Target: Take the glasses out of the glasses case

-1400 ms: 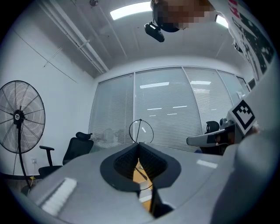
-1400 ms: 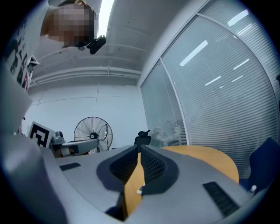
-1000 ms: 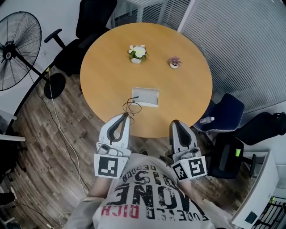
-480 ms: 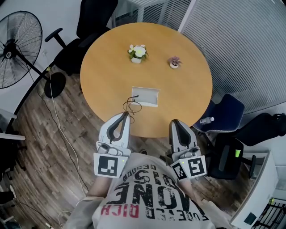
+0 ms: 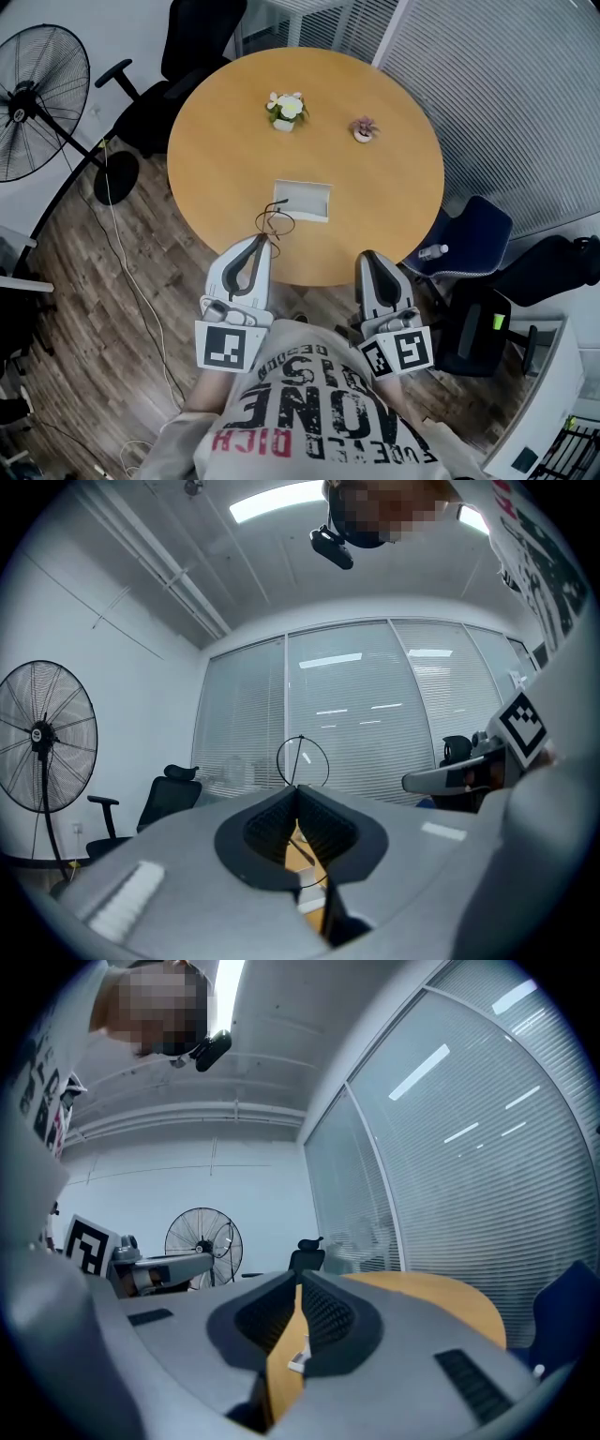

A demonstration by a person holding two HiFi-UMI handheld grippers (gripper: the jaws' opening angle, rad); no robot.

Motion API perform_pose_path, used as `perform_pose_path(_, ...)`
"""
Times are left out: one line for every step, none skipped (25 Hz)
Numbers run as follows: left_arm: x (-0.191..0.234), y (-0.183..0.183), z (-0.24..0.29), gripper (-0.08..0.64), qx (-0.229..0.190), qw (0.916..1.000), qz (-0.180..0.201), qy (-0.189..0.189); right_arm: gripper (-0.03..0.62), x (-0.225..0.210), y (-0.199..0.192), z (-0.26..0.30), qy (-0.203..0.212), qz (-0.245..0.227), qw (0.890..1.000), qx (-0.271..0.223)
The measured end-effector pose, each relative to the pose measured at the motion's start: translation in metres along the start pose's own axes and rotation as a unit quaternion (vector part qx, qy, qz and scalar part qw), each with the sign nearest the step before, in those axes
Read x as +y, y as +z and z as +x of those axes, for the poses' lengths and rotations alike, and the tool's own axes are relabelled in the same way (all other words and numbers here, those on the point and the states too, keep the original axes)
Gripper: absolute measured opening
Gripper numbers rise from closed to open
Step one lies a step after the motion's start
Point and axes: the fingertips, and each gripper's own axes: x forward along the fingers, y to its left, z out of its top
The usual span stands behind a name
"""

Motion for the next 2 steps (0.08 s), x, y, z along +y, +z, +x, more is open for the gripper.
perform_pose_path(-0.0015,0.0006,0.0001,0.017,0.000,1.0000,0.001,0.000,0.029,-0.0013,0.0003,-0.0014,0.000,0.000,1.000,0.000)
perform_pose_path(-0.0031,0.0011,0.0002,0.017,0.000,1.0000,0.002,0.001,0.029,-0.0026,0.0005,-0.0028,-0.001,0.001,1.000,0.000)
